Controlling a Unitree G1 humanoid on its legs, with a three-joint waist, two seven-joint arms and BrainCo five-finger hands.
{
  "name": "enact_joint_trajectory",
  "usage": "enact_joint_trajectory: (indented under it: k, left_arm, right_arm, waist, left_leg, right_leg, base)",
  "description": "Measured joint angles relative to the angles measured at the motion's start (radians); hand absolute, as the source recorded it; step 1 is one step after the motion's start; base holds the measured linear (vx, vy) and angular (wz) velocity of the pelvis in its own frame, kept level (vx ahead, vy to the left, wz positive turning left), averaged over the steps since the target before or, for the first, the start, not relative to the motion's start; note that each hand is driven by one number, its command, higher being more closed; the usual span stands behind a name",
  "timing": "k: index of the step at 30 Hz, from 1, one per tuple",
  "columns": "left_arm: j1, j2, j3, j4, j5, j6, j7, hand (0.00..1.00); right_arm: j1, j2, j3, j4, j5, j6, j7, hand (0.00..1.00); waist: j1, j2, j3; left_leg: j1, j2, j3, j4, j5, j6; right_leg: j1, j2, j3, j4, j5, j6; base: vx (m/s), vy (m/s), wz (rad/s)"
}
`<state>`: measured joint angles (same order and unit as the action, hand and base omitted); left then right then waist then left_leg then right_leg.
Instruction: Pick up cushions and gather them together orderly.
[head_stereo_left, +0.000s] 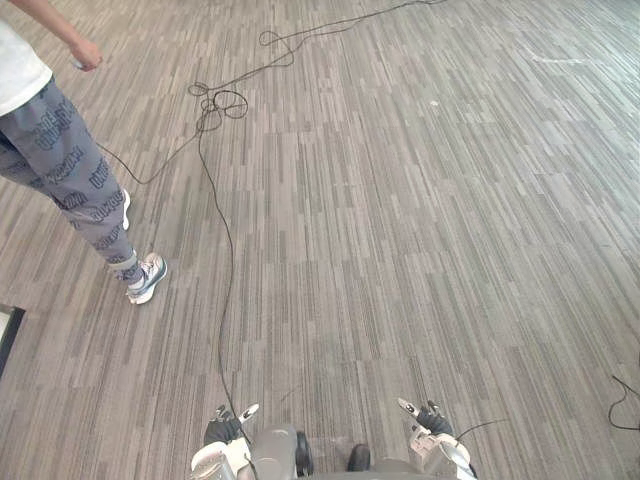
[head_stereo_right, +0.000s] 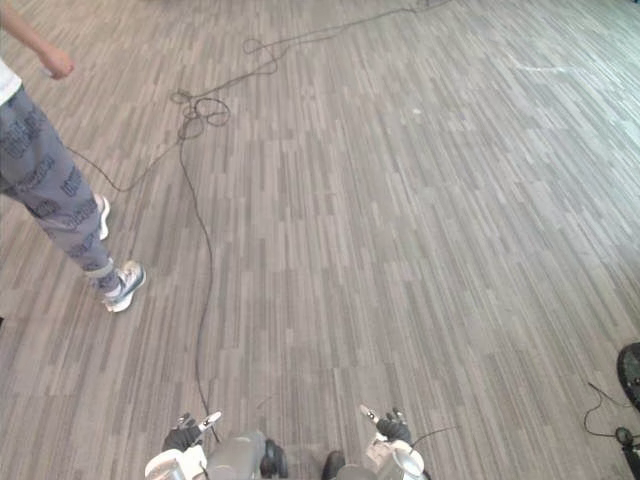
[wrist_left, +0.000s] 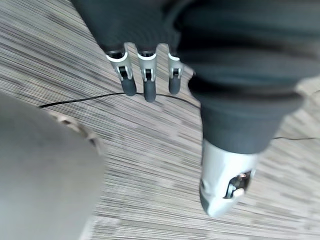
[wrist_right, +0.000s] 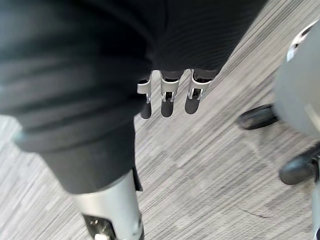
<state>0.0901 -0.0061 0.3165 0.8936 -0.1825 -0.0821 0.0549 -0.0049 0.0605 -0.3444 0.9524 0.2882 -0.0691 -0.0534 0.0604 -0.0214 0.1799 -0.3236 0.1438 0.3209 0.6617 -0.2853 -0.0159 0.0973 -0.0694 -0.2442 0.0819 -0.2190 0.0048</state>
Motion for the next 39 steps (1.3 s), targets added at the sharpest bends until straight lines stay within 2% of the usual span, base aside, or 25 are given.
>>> enact_joint_trajectory:
  k: [3, 4, 5, 7, 10, 11, 12, 13, 14, 16, 18, 20, 21, 22, 23, 24, 25, 27, 28, 29, 30, 32, 34, 37, 39]
  left_arm:
    - [0.0, -0.005, 0.0, -0.013, -0.012, -0.001, 0.002, 0.0]
    - [0.001, -0.006, -0.002, -0.017, -0.013, -0.001, 0.002, 0.0]
    - [-0.001, 0.001, -0.005, -0.017, -0.013, 0.0, 0.004, 0.0]
    - [-0.007, 0.006, -0.013, -0.018, -0.012, -0.001, 0.004, 0.0]
    - [-0.01, 0.013, -0.035, -0.015, -0.005, 0.001, 0.006, 0.0]
    - [-0.009, 0.019, -0.06, -0.012, -0.002, 0.001, 0.006, 0.0]
    - [-0.016, 0.026, -0.085, 0.002, 0.004, 0.001, 0.005, 0.0]
    - [-0.021, 0.027, -0.089, 0.01, 0.004, 0.002, 0.006, 0.0]
    - [-0.036, 0.024, -0.094, 0.025, 0.005, 0.003, 0.007, 0.0]
    - [-0.039, 0.017, -0.094, 0.03, 0.008, 0.003, 0.008, 0.0]
    - [-0.07, 0.007, -0.093, 0.05, 0.025, 0.003, 0.008, 0.0]
    - [-0.11, -0.005, -0.077, 0.069, 0.025, 0.003, 0.009, 0.0]
    - [-0.111, -0.005, -0.075, 0.07, 0.025, 0.003, 0.009, 0.0]
    - [-0.127, -0.005, -0.073, 0.073, 0.026, 0.003, 0.008, 0.0]
    - [-0.128, 0.001, -0.076, 0.075, 0.029, 0.002, 0.007, 0.0]
    - [-0.127, 0.001, -0.075, 0.081, 0.031, 0.002, 0.007, 0.0]
    - [-0.134, -0.019, -0.063, 0.102, 0.034, 0.003, 0.004, 0.0]
    - [-0.139, -0.037, -0.039, 0.099, 0.035, 0.002, 0.004, 0.0]
    - [-0.135, -0.043, -0.022, 0.098, 0.035, 0.002, 0.004, 0.0]
    - [-0.121, -0.045, -0.014, 0.088, 0.032, 0.003, 0.005, 0.0]
    - [-0.117, -0.047, -0.007, 0.081, 0.031, 0.002, 0.005, 0.0]
    - [-0.101, -0.054, 0.0, 0.045, 0.024, 0.002, 0.005, 0.0]
    - [-0.092, -0.05, -0.004, 0.004, 0.023, 0.0, 0.003, 0.0]
    - [-0.091, -0.049, -0.021, -0.044, 0.021, -0.002, 0.003, 0.0]
    - [-0.083, -0.057, -0.024, -0.058, 0.024, -0.01, 0.004, 0.0]
  right_arm:
    - [-0.015, -0.002, 0.0, -0.001, 0.007, 0.0, -0.004, 0.0]
    - [-0.02, -0.001, 0.002, -0.001, 0.007, 0.0, -0.005, 0.0]
    - [-0.015, 0.005, 0.003, 0.001, 0.006, 0.001, -0.005, 0.0]
    - [-0.014, 0.008, 0.015, 0.002, 0.005, 0.002, 0.001, 0.0]
    - [-0.005, 0.011, 0.013, -0.008, -0.008, 0.004, 0.01, 0.0]
    - [0.006, 0.013, 0.017, -0.032, -0.012, 0.005, 0.016, 0.0]
    - [0.021, 0.006, 0.018, -0.043, -0.012, 0.0, 0.017, 0.0]
    - [0.027, 0.006, 0.019, -0.042, -0.012, -0.001, 0.017, 0.0]
    - [0.048, 0.007, 0.04, -0.041, -0.013, 0.001, 0.017, 0.0]
    - [0.047, 0.007, 0.045, -0.064, -0.014, -0.002, 0.017, 0.0]
    - [0.041, 0.004, 0.035, -0.088, -0.015, -0.015, 0.019, 0.0]
    - [0.024, 0.002, 0.013, -0.087, -0.015, -0.018, 0.021, 0.0]
    - [0.023, 0.001, 0.013, -0.086, -0.015, -0.019, 0.021, 0.0]
    - [0.013, -0.005, 0.013, -0.066, -0.015, -0.019, 0.02, 0.0]
    - [0.011, -0.012, 0.015, -0.039, -0.014, -0.017, 0.02, 0.0]
    - [0.006, -0.019, 0.015, -0.029, -0.015, -0.017, 0.02, 0.0]
    - [-0.026, -0.05, 0.009, -0.017, -0.016, -0.014, 0.021, 0.0]
    - [-0.038, -0.052, -0.008, -0.019, -0.017, -0.011, 0.021, 0.0]
    - [-0.034, -0.048, -0.004, -0.026, -0.017, -0.01, 0.019, 0.0]
    - [-0.026, -0.041, 0.008, -0.037, -0.014, -0.01, 0.018, 0.0]
    - [-0.026, -0.038, 0.014, -0.037, -0.013, -0.01, 0.017, 0.0]
    - [-0.021, 0.0, 0.059, -0.035, -0.011, -0.008, 0.013, 0.0]
    - [-0.016, 0.013, 0.082, -0.034, -0.011, -0.005, 0.013, 0.0]
    - [-0.022, 0.014, 0.086, -0.037, -0.01, -0.003, 0.011, 0.0]
    - [-0.012, 0.015, 0.054, -0.036, -0.015, -0.003, 0.011, 0.0]
  waist:
    - [0.009, -0.002, -0.002]
    - [0.014, -0.005, -0.008]
    - [0.026, -0.017, -0.029]
    - [0.027, -0.026, -0.032]
    - [0.048, -0.037, -0.037]
    - [0.05, -0.034, -0.035]
    - [0.037, -0.03, -0.031]
    - [0.031, -0.027, -0.03]
    - [0.014, -0.028, -0.027]
    - [-0.001, -0.026, -0.026]
    - [-0.036, -0.027, -0.023]
    - [-0.057, -0.022, -0.015]
    - [-0.058, -0.022, -0.015]
    - [-0.067, -0.019, -0.004]
    - [-0.075, -0.027, 0.001]
    - [-0.079, -0.021, 0.004]
    - [-0.075, 0.035, 0.015]
    - [-0.074, 0.055, 0.029]
    - [-0.079, 0.067, 0.037]
    - [-0.073, 0.075, 0.043]
    - [-0.071, 0.076, 0.046]
    - [-0.048, 0.051, 0.066]
    - [-0.041, 0.033, 0.065]
    - [-0.004, 0.021, 0.066]
    - [0.005, 0.016, 0.056]
  left_leg:
    - [-0.044, -0.009, -0.006, -0.267, 0.087, -0.028]
    - [-0.056, -0.021, -0.019, -0.347, 0.185, -0.033]
    - [-0.061, -0.054, -0.011, -0.339, 0.217, -0.007]
    - [-0.063, -0.067, 0.002, -0.317, 0.189, 0.019]
    - [0.018, -0.072, 0.05, -0.265, 0.097, 0.062]
    - [0.088, -0.074, 0.059, -0.278, 0.061, 0.06]
    - [0.175, -0.076, 0.06, -0.308, 0.023, 0.056]
    - [0.202, -0.078, 0.058, -0.314, 0.011, 0.052]
    - [0.308, -0.079, 0.063, -0.356, -0.02, 0.042]
    - [0.397, -0.079, 0.078, -0.412, -0.035, 0.028]
    - [0.495, -0.08, 0.08, -0.482, -0.056, 0.004]
    - [0.575, -0.077, 0.065, -0.536, -0.06, -0.001]
    - [0.579, -0.077, 0.063, -0.538, -0.06, -0.001]
    - [0.612, -0.069, 0.037, -0.548, -0.06, -0.001]
    - [0.655, -0.076, -0.027, -0.55, -0.06, -0.001]
    - [0.671, -0.073, -0.051, -0.55, -0.06, -0.001]
    - [0.69, -0.023, -0.092, -0.526, -0.034, -0.03]
    - [0.658, -0.001, -0.154, -0.405, 0.075, -0.062]
    - [0.584, 0.025, -0.186, -0.199, 0.183, -0.069]
    - [0.466, 0.066, -0.205, 0.055, 0.319, -0.125]
    - [0.427, 0.085, -0.201, 0.139, 0.306, -0.126]
    - [0.239, 0.144, -0.134, 0.42, 0.148, -0.092]
    - [0.146, 0.158, -0.075, 0.403, 0.089, -0.069]
    - [0.02, 0.146, 0.015, 0.12, 0.022, -0.043]
    - [-0.013, 0.06, -0.022, -0.268, 0.11, -0.053]
  right_leg:
    - [0.024, -0.053, 0.019, -0.014, -0.027, 0.042]
    - [0.032, -0.073, 0.031, -0.025, -0.039, 0.061]
    - [0.031, -0.103, 0.053, -0.036, -0.043, 0.064]
    - [0.023, -0.123, 0.081, -0.02, -0.007, 0.036]
    - [-0.011, -0.16, 0.155, 0.185, 0.057, 0.113]
    - [-0.091, -0.173, 0.181, 0.415, 0.11, 0.164]
    - [-0.205, -0.184, 0.21, 0.701, 0.199, 0.173]
    - [-0.238, -0.184, 0.209, 0.786, 0.197, 0.171]
    - [-0.35, -0.185, 0.182, 0.996, 0.156, 0.127]
    - [-0.444, -0.171, 0.134, 1.051, 0.103, 0.087]
    - [-0.576, -0.147, 0.005, 0.94, 0.043, 0.074]
    - [-0.626, -0.109, -0.083, 0.689, 0.047, 0.041]
    - [-0.627, -0.104, -0.084, 0.67, 0.05, 0.038]
    - [-0.62, -0.051, -0.08, 0.437, 0.113, 0.016]
    - [-0.586, -0.006, -0.043, 0.213, 0.259, -0.022]
    - [-0.572, 0.005, -0.02, 0.209, 0.347, -0.065]
    - [-0.562, 0.036, -0.049, 0.268, 0.305, -0.101]
    - [-0.557, 0.04, -0.058, 0.37, 0.193, -0.118]
    - [-0.498, 0.06, -0.062, 0.362, 0.139, -0.117]
    - [-0.423, 0.086, -0.052, 0.313, 0.115, -0.122]
    - [-0.396, 0.097, -0.046, 0.296, 0.109, -0.127]
    - [-0.195, 0.14, 0.016, 0.185, 0.068, -0.133]
    - [-0.11, 0.136, 0.049, 0.127, 0.047, -0.132]
    - [0.026, 0.107, 0.137, 0.044, 0.035, -0.092]
    - [0.1, 0.044, 0.192, 0.013, -0.007, -0.039]
  base:
    - [0.32, 0.242, -0.19]
    - [0.52, 0.358, -0.29]
    - [0.55, 0.347, -0.24]
    - [0.43, 0.246, -0.07]
    - [0.49, 0.296, -0.28]
    - [0.53, 0.283, -0.33]
    - [0.43, 0.226, -0.25]
    - [0.49, 0.167, -0.09]
    - [0.42, 0.078, -0.15]
    - [0.48, 0.077, -0.21]
    - [0.46, 0.02, 0.03]
    - [0.57, -0.051, 0.28]
    - [0.65, -0.097, 0.42]
    - [0.73, -0.181, 0.51]
    - [0.73, -0.181, 0.57]
    - [0.74, -0.189, 0.28]
    - [0.54, -0.143, 0.02]
    - [0.8, -0.264, -0.01]
    - [0.82, -0.246, -0.09]
    - [0.67, -0.144, -0.13]
    - [0.65, -0.084, -0.41]
    - [0.62, -0.034, -0.5]
    - [0.57, 0.006, -0.46]
    - [0.6, 0.11, -0.84]
    - [0.7, 0.285, -0.89]
